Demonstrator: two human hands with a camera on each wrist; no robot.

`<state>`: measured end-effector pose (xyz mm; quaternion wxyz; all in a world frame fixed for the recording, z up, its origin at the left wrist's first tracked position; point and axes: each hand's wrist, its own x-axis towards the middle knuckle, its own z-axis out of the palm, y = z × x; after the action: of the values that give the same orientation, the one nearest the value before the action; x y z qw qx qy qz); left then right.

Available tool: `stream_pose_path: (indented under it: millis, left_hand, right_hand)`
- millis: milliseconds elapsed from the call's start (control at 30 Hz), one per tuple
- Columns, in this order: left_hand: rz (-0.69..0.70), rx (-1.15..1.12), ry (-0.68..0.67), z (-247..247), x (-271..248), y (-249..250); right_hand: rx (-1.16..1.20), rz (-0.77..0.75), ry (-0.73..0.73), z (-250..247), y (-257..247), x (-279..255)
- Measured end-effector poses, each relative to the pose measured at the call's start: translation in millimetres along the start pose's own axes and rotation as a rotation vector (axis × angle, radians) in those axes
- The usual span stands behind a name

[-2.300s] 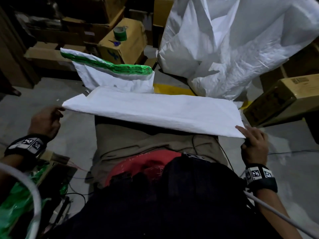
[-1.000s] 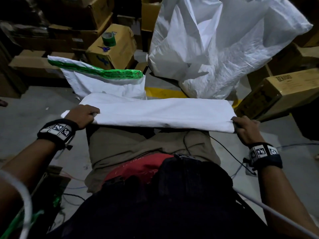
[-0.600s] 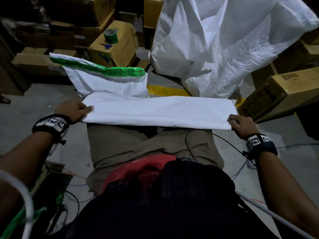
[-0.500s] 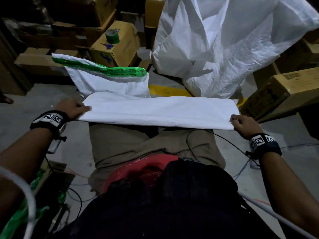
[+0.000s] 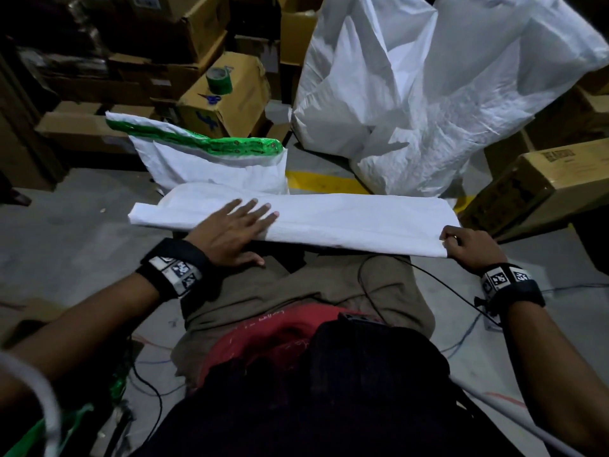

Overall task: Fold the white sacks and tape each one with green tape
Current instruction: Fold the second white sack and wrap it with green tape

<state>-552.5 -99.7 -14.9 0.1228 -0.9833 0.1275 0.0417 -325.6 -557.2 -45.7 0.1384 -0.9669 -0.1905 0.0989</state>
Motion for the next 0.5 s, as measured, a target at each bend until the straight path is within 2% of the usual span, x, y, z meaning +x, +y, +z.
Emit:
stream_pose_path:
  millis: [67,133,200,233,267,400,467,500]
  left_hand:
    - [-0.004,0.027,-0.054,-8.2,10.3,12.3]
    - [0.001,0.168,-0.193,-10.0,17.1,17.0]
    - [-0.024,0.200,-0.289,-13.4,17.4,18.0]
    - [-0.043,0.180,-0.264,-11.3,15.8,17.8]
    - [-0.057,0.165,-0.174,-7.2,13.4,16.6]
    - [-0.129,0.063,-0.051,-6.5,9.5,23.6]
    - [-0.177,-0.031,-0.069,-11.4,14.1,23.5]
    - [-0.212,-0.060,-0.051,-15.3,15.8,20.7]
  right_hand:
    - [0.043,0.015,-0.004,-1.3,3.0,0.9]
    - [0.063,0.023,-0.005,-2.9,-1.9,-0.1]
    - [-0.007,0.017,0.021,-7.8,-12.9,-3.7]
    - [-0.083,-0.002,0.067,-10.9,-19.7,-5.6]
    - [-0.131,-0.049,0.132,-14.4,-28.5,-8.0]
    - [-0.036,-0.396,0.373,-19.9,-107.4,-33.6]
    - [-0.079,-0.574,0.389,-14.5,-155.7,-43.3]
    - [-0.119,-0.624,0.331,-10.5,-173.5,-42.5]
